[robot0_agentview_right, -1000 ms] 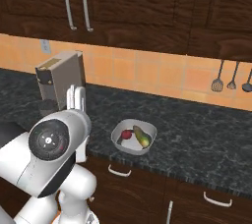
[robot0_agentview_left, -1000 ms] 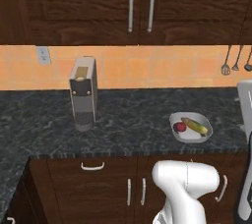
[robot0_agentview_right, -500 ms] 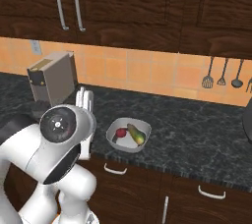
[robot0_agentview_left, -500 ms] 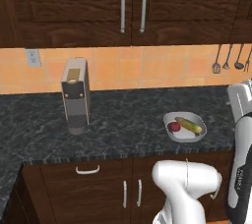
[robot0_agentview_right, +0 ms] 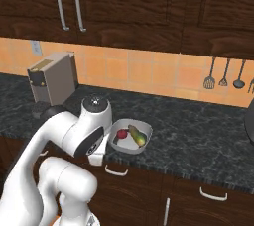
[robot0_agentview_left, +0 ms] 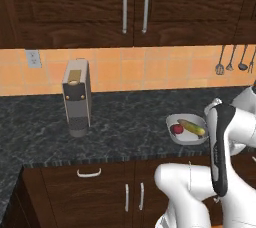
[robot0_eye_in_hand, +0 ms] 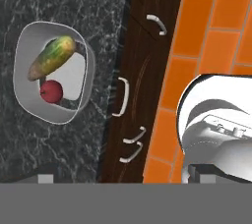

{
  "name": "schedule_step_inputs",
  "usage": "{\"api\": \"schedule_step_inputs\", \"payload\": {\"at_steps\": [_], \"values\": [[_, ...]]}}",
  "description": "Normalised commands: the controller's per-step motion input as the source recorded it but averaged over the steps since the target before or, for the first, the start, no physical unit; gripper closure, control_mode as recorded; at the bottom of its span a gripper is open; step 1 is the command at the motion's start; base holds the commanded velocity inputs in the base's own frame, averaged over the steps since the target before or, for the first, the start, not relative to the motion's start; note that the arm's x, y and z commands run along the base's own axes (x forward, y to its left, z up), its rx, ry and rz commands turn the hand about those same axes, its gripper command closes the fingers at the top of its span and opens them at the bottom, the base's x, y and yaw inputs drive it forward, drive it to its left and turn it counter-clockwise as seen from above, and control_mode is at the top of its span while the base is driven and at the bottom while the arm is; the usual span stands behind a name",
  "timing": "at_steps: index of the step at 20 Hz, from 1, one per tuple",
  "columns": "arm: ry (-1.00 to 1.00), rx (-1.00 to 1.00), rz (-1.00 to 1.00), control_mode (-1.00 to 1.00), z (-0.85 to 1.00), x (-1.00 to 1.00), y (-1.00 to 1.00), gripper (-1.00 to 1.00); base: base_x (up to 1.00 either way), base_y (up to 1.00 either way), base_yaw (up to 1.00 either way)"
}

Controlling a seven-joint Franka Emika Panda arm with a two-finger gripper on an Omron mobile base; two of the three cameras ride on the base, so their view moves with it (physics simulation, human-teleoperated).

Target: Take the meat container that has the shrimp and place it on the second highest rack of the freezer. Then take the vegetable container that has the tomato and cucumber and place it on the highest rack of the freezer.

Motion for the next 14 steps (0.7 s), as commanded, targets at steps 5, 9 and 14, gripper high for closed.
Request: {"api": "schedule_step_inputs", "payload": {"at_steps": [5, 9, 14], "values": [[0.17, 0.0, 0.03, -1.0, -0.65, 0.42, -0.22, -1.0, 0.0, 0.0, 0.0], [0.07, 0.06, 0.04, -1.0, -0.13, 0.45, -0.29, -1.0, 0.0, 0.0, 0.0], [0.13, 0.0, 0.0, -1.0, -0.22, 0.73, 0.0, -1.0, 0.0, 0.0, 0.0]]}}
